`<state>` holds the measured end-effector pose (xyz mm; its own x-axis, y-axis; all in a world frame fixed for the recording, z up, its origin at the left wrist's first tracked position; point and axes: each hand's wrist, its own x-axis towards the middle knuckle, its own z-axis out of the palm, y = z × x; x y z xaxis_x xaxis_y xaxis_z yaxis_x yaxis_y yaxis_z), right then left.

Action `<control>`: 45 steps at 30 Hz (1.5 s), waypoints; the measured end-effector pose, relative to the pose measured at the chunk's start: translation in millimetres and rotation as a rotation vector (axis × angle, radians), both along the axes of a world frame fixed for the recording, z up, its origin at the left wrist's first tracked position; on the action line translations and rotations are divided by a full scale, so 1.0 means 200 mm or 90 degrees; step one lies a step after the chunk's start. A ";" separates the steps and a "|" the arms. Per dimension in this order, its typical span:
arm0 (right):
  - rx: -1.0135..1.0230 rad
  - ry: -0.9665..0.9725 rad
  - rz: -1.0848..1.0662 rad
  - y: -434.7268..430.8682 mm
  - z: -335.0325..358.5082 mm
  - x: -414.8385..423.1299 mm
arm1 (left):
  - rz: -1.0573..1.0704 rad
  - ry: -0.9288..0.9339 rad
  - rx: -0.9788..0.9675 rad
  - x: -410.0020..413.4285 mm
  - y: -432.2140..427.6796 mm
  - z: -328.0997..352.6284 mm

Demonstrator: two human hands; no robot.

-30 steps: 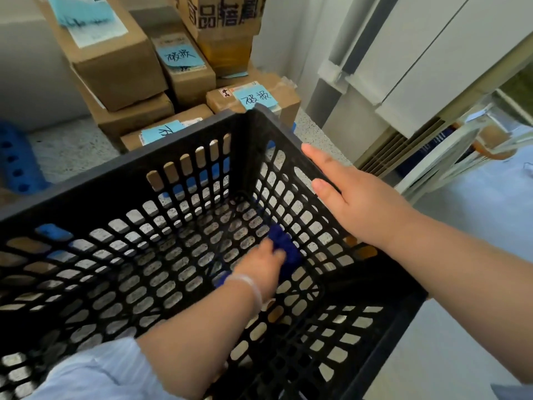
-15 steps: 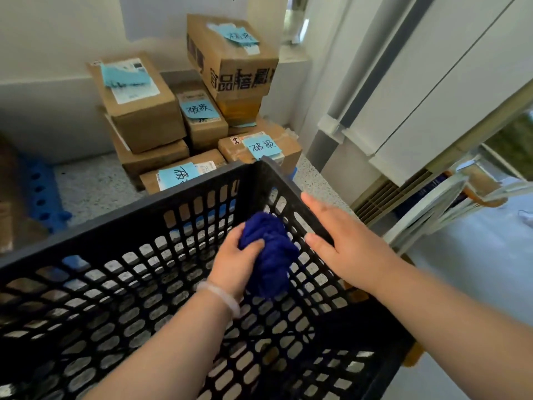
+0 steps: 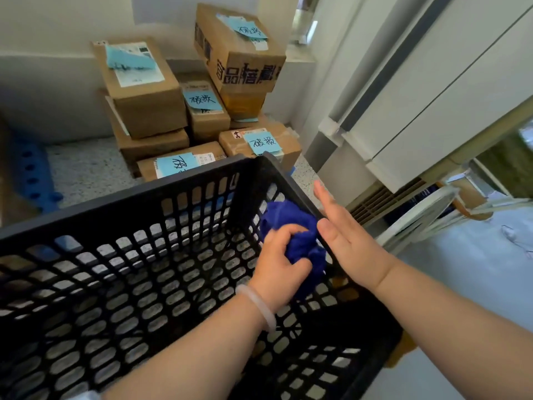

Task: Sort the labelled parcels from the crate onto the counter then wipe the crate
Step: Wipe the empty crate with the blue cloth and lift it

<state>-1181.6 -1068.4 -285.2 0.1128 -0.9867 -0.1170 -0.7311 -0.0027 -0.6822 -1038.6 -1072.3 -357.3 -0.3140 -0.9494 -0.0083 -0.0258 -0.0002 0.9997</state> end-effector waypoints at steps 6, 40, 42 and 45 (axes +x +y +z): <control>0.004 -0.017 -0.003 0.01 0.00 0.00 | -0.328 -0.022 -0.131 -0.05 0.35 -0.10; 0.055 0.049 0.010 0.00 0.04 0.02 | -0.144 -0.188 0.032 -0.06 0.31 -0.19; 0.057 0.055 0.011 0.00 0.05 0.03 | -0.281 -0.211 -0.036 -0.04 0.36 -0.22; 0.056 0.067 0.010 0.00 0.07 0.04 | -0.399 -0.234 -0.053 -0.01 0.32 -0.24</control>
<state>-1172.7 -1067.8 -271.7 0.1108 -0.9702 -0.2155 -0.7986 0.0422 -0.6004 -1040.7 -1008.5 -404.6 -0.7897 -0.5939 -0.1537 -0.3303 0.2005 0.9223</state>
